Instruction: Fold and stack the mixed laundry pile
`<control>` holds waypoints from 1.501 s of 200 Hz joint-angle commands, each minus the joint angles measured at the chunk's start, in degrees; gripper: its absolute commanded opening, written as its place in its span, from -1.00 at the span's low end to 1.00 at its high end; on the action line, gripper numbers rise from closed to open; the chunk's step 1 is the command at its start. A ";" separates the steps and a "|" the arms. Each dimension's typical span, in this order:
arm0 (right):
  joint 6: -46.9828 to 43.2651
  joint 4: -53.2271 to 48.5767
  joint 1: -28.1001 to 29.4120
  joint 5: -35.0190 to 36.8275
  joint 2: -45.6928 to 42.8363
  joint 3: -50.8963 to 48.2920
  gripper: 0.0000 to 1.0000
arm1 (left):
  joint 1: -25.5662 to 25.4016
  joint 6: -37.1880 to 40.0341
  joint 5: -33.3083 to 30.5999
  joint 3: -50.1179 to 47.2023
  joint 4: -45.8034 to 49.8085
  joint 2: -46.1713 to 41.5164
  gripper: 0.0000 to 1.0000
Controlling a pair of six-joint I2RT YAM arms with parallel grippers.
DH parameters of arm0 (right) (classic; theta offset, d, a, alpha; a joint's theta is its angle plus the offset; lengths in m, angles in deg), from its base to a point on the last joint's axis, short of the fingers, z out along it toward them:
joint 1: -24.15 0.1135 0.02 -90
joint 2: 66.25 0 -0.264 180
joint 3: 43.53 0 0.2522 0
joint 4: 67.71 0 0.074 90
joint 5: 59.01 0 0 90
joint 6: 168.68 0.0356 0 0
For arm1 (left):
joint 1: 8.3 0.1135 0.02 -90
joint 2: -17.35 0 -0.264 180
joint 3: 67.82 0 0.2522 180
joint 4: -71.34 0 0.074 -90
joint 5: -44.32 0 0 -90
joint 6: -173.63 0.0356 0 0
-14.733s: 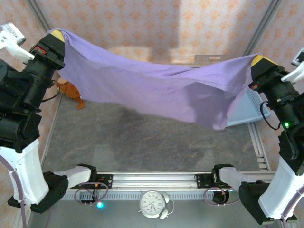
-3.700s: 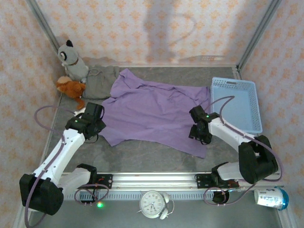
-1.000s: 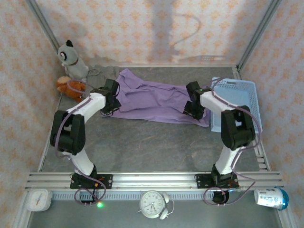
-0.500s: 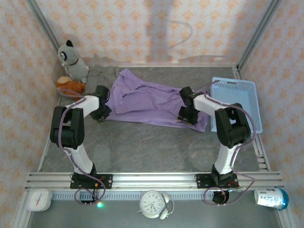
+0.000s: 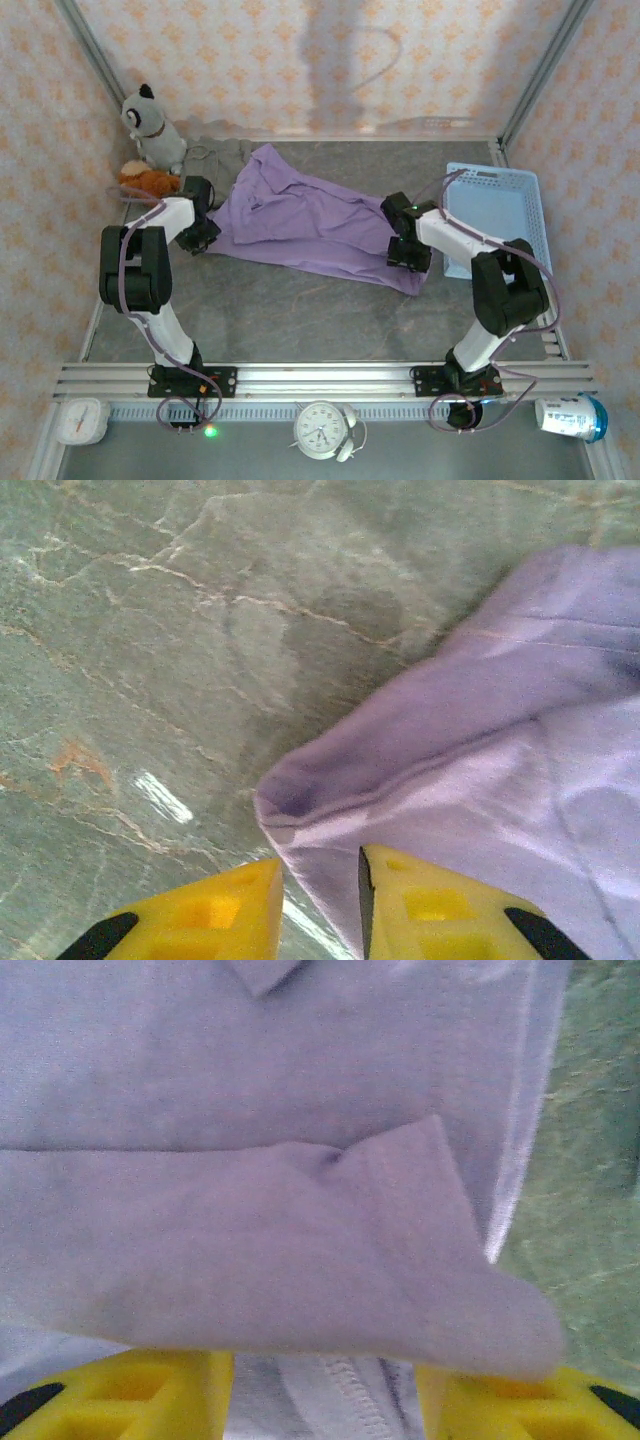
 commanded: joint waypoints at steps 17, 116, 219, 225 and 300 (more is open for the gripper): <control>0.36 -2.26 3.19 4.40 0.62 -1.25 0.11 | -0.81 1.95 0.89 3.10 2.52 1.59 -0.44; 10.13 -9.64 -3.33 17.08 -3.75 -8.45 0.06 | -0.15 2.90 1.32 3.78 2.10 6.53 -0.47; 9.37 -11.72 0.39 13.43 -10.77 -5.36 -0.06 | -0.10 4.75 4.65 6.36 2.72 6.55 -0.47; 8.74 -9.71 1.44 10.82 -11.49 -6.08 -0.06 | -0.11 4.75 4.72 6.38 2.74 6.51 -0.47; 14.29 -4.37 4.69 11.29 -0.65 -8.85 -0.03 | -0.10 4.97 4.60 5.29 2.52 6.50 -0.47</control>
